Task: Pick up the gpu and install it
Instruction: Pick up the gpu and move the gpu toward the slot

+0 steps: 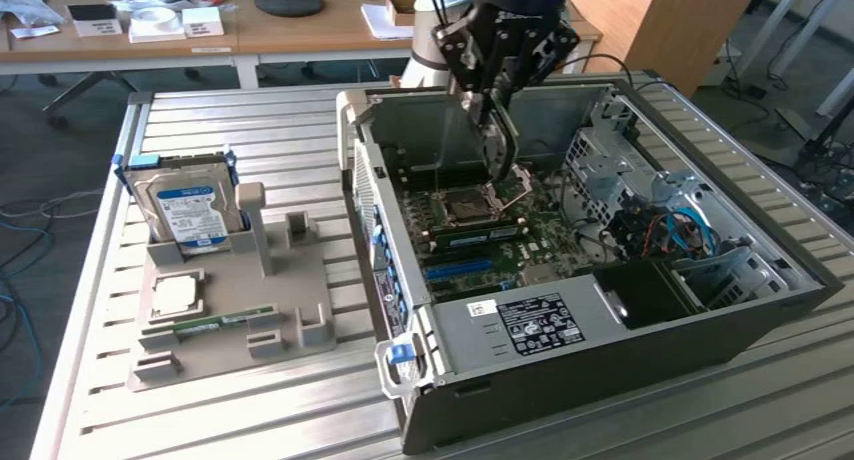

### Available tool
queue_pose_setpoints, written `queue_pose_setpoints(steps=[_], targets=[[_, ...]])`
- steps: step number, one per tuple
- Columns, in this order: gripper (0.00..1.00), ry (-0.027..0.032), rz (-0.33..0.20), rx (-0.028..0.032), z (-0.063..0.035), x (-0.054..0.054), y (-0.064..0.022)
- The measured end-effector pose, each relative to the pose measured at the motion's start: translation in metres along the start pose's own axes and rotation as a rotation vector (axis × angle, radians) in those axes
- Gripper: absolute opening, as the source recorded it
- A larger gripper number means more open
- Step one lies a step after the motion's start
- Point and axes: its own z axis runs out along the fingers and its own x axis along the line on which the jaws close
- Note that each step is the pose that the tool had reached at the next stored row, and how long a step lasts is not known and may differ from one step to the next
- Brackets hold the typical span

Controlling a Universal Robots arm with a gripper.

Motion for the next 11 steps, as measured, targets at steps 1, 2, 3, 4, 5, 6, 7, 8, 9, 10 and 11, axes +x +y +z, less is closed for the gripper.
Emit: queue_pose_setpoints(steps=[1, 2, 3, 4, 5, 6, 7, 8, 9, 10, 11], targets=[[0.27, 0.0000, 0.000, -0.0003, 0.0002, -0.004, 0.0001], [0.27, 0.0000, 0.000, -0.0006, 0.0003, -0.007, 0.0003], [0.27, 0.0000, 0.000, -0.0010, 0.0005, -0.011, 0.0004], [0.27, 0.0000, -0.001, -0.0014, 0.0007, -0.016, 0.0005], [0.27, 0.0001, -0.001, -0.0017, 0.0008, -0.020, 0.0007], [0.27, 0.0002, -0.001, -0.0020, 0.0010, -0.024, 0.0008], [0.27, 0.0002, -0.001, -0.0024, 0.0012, -0.029, 0.0010], [0.27, 0.0002, -0.001, -0.0026, 0.0014, -0.034, 0.0012], [0.27, 0.0002, -0.001, -0.0029, 0.0016, -0.038, 0.0013], [0.27, 0.0002, -0.001, -0.0031, 0.0017, -0.042, 0.0015], [0.27, 0.0003, -0.001, -0.0034, 0.0019, -0.047, 0.0016]])
